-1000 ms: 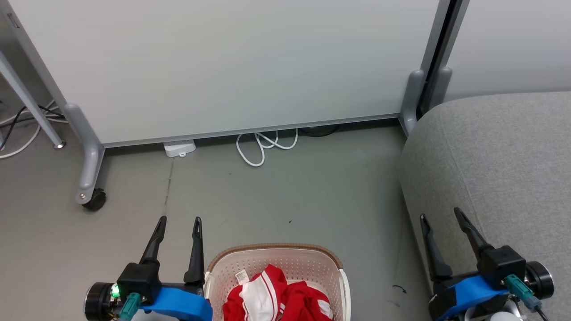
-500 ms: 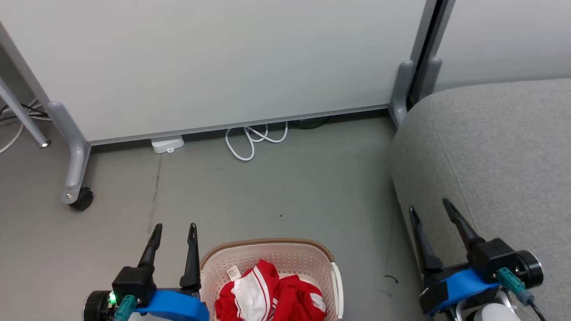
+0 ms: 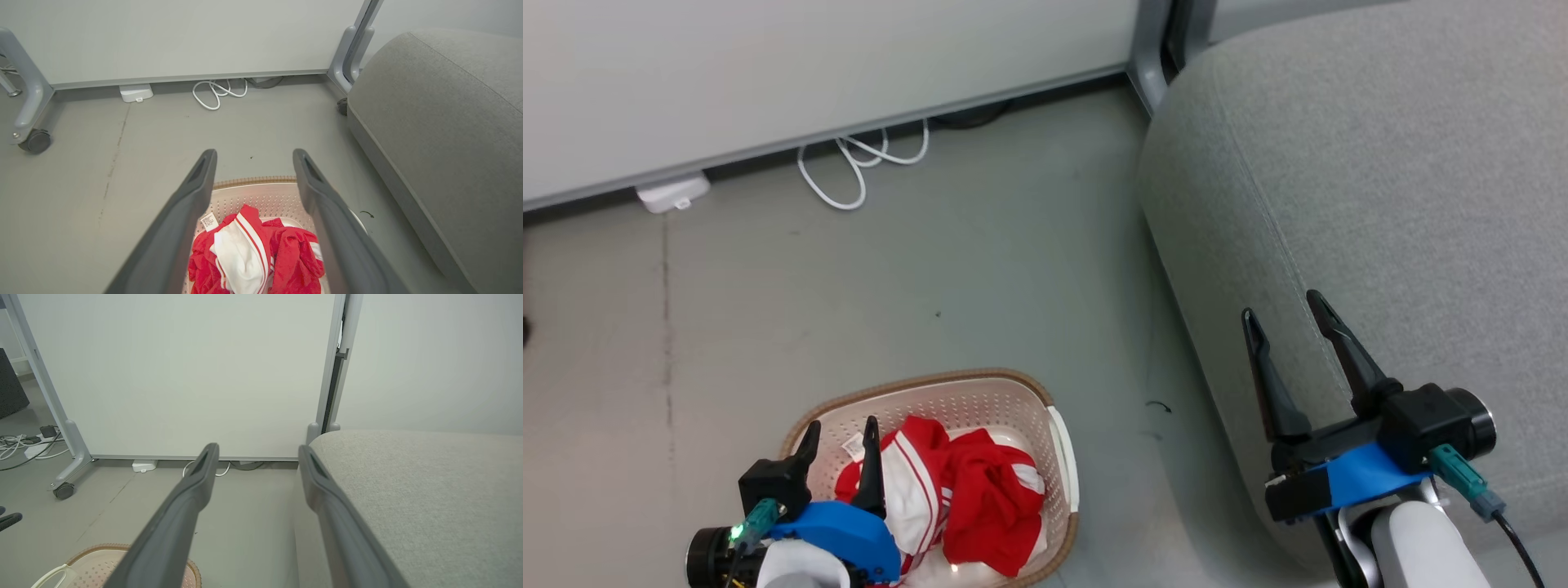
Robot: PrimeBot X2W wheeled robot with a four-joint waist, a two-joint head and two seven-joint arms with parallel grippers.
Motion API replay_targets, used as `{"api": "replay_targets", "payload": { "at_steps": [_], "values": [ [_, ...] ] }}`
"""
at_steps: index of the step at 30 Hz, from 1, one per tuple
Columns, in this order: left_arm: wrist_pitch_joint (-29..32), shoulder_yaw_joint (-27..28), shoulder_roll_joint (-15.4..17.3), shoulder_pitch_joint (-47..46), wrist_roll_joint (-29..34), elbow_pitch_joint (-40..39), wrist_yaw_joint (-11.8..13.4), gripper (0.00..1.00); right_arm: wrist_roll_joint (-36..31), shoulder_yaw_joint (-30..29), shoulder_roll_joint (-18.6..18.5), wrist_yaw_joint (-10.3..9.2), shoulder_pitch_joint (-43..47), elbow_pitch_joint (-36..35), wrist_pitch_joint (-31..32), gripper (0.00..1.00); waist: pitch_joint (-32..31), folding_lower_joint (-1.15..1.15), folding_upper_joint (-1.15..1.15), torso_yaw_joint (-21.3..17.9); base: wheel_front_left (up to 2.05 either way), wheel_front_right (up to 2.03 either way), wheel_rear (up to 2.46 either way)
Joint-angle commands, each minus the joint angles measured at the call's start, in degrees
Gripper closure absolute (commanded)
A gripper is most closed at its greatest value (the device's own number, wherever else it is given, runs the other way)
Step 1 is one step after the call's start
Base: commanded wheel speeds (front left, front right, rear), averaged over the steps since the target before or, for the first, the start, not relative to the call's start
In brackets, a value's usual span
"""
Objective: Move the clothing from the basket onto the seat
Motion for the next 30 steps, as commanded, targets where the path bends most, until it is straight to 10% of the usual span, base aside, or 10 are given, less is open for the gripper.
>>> {"api": "replay_targets", "payload": {
  "at_steps": [1,30],
  "values": [
    [0.1,-0.1,0.4,-2.3,0.2,1.8,-0.2,0.0,0.3,0.1,-0.2,0.03,-1.1,-0.5,-0.3,0.0,5.5,0.0,0.0,-4.3,0.0,0.0,0.0],
    [4.5,-5.5,7.9,-28.1,4.8,28.5,1.3,0.0,7.2,1.4,-0.1,0.03,-8.8,-8.4,-0.5,0.0,34.6,0.0,0.0,-9.0,0.0,0.0,0.0]
  ]
}}
